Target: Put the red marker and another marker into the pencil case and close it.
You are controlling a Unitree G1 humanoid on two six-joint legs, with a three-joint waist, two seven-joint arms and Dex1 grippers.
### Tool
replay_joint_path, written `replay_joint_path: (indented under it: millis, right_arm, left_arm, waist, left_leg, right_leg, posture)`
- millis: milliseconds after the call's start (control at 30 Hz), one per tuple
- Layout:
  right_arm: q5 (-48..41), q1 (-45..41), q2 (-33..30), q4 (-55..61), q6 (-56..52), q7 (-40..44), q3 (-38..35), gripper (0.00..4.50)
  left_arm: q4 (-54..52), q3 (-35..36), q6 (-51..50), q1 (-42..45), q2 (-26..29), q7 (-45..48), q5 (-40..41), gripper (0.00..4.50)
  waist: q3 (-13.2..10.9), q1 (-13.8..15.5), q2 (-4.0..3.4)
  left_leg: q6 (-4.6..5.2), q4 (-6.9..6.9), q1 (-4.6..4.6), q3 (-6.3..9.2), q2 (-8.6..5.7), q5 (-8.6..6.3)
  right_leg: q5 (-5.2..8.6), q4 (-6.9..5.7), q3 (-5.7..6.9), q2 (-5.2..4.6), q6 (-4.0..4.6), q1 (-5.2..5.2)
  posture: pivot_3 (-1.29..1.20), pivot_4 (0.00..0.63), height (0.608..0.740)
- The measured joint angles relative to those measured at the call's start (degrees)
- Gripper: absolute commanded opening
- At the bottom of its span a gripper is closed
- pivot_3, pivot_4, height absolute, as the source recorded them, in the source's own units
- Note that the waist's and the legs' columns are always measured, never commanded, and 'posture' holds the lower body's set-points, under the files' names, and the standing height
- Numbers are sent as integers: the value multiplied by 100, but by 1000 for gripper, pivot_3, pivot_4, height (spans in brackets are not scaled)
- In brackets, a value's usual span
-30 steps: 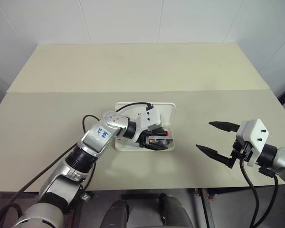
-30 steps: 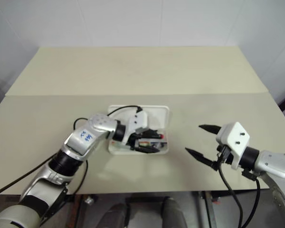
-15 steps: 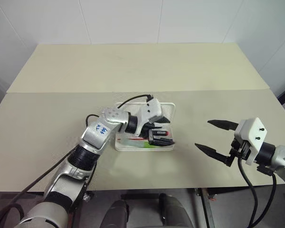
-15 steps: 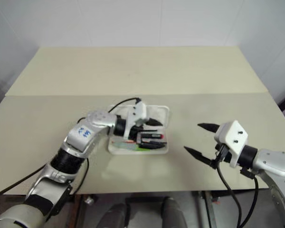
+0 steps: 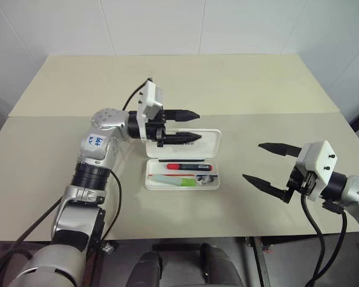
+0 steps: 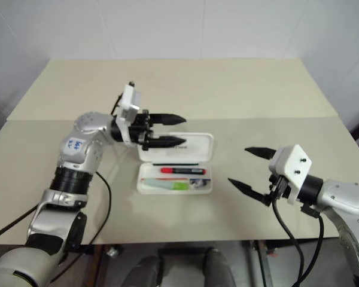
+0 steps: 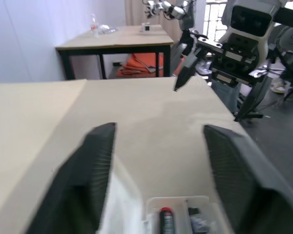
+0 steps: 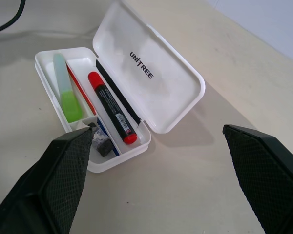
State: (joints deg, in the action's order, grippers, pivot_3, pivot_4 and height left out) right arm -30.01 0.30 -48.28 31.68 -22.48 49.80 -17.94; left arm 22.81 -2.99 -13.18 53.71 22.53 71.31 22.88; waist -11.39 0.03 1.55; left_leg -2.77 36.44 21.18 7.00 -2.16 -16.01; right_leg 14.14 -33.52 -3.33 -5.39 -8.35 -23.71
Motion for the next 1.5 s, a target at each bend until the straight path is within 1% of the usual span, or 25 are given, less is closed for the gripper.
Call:
replay_joint_path:
  millis: [167, 200, 333, 467, 600, 700, 800, 933, 1000, 1133, 1267, 1333, 1500]
  right_arm:
    - [-36, -3, 26, -23, -1, 6, 9, 4500]
    - [-40, -3, 44, -22, -2, 2, 10, 4500]
    - [-82, -9, 139, -19, -8, -53, 10, 4500]
    - [-98, -62, 158, -16, 1, -53, 10, 4500]
    - [-112, -82, 165, -16, -4, -53, 10, 4500]
    - [-296, -141, 364, -24, 1, -54, 9, 4500]
    - [-671, -218, 694, -38, 31, -63, -100, 4500]
    - [-1019, -225, 707, -60, 75, 90, -215, 4500]
    - [-1108, -226, 664, -95, 79, 188, -267, 4500]
    - [-1288, -246, 561, -255, 78, 410, -286, 4500]
    - [-1435, -310, 399, -428, 89, 740, -294, 4500]
    - [-1483, -398, 384, -542, 128, 923, -304, 4500]
    - [-1649, -744, 256, -998, 269, 1603, -332, 4500]
  left_arm:
    - [1019, 185, 578, 575, 110, 10, -186, 93]
    - [1243, 212, 691, 699, 148, 14, -233, 14]
    - [2440, 249, 1191, 1167, 398, -2, -572, 14]
    - [3634, 201, 1686, 1428, 564, -341, -1114, 14]
    - [4336, 172, 2080, 1438, 574, -289, -1506, 14]
    - [4579, 173, 2173, 1436, 576, -165, -1670, 14]
    - [4591, 181, 2193, 1405, 593, 277, -1732, 14]
    - [4574, 182, 2057, 1294, 645, 1183, -1733, 14]
    - [4530, 179, 1973, 1277, 732, 1468, -1733, 14]
    - [4307, 139, 1845, 1223, 933, 1476, -1733, 14]
    - [4052, -101, 1801, 1067, 1017, 1476, -1712, 14]
    - [3838, -301, 1757, 976, 1028, 1476, -1626, 14]
    - [2892, -1012, 1589, 597, 1135, 1477, -1135, 14]
  waist:
    - [0, -3, 0]
    - [0, -7, 0]
    - [0, -18, 0]
    - [0, -10, 0]
    - [-1, -6, 2]
    - [-3, -7, 5]
    - [-4, -8, 7]
    - [-5, -27, 7]
    - [-5, -30, 7]
    - [-5, -24, 7]
    - [-5, -22, 7]
    - [-5, -21, 8]
    - [-5, -28, 7]
  left_leg:
    - [2, -3, -1, 1, -1, -1]
    - [2, -3, -1, 0, -1, -1]
    - [2, -5, -3, 0, -1, -1]
    - [3, -4, -2, 1, -3, -2]
    - [3, -5, 3, 2, -3, -2]
    - [4, -8, 4, 3, -3, -3]
    - [4, -8, 3, 3, -1, -3]
    - [5, -8, 0, 1, -2, -3]
    - [5, -7, -2, 2, -1, -3]
    - [5, -3, -4, 3, -1, -3]
    - [5, -1, -3, 3, -2, -3]
    - [5, 0, -3, 4, -2, -3]
    - [5, 0, -2, 4, -1, -3]
  right_leg:
    - [-2, 0, 0, -1, -4, -1]
    - [-3, 0, 0, -1, -5, -1]
    - [-3, -3, 1, 0, -5, -1]
    - [-5, -3, 0, -1, -9, -1]
    - [-6, -2, 2, 0, -10, -3]
    - [-6, -2, 2, -1, -11, -3]
    - [-6, -3, 3, 1, -11, -3]
    - [-6, -12, 1, 0, -11, -3]
    - [-6, -14, 1, 2, -11, -4]
    - [-6, -22, 1, 1, -11, -3]
    - [-6, -23, 0, 0, -11, -3]
    - [-6, -24, 0, 0, -11, -3]
    - [-6, -26, -2, 0, -11, -4]
  posture:
    - [0, 150, 740]
    - [0, 150, 740]
    - [0, 150, 740]
    - [0, 150, 740]
    - [0, 150, 740]
    - [0, 150, 740]
    - [0, 150, 740]
    - [0, 150, 740]
    - [0, 150, 740]
    - [0, 150, 740]
    - [0, 150, 740]
    - [0, 150, 740]
    - [0, 150, 740]
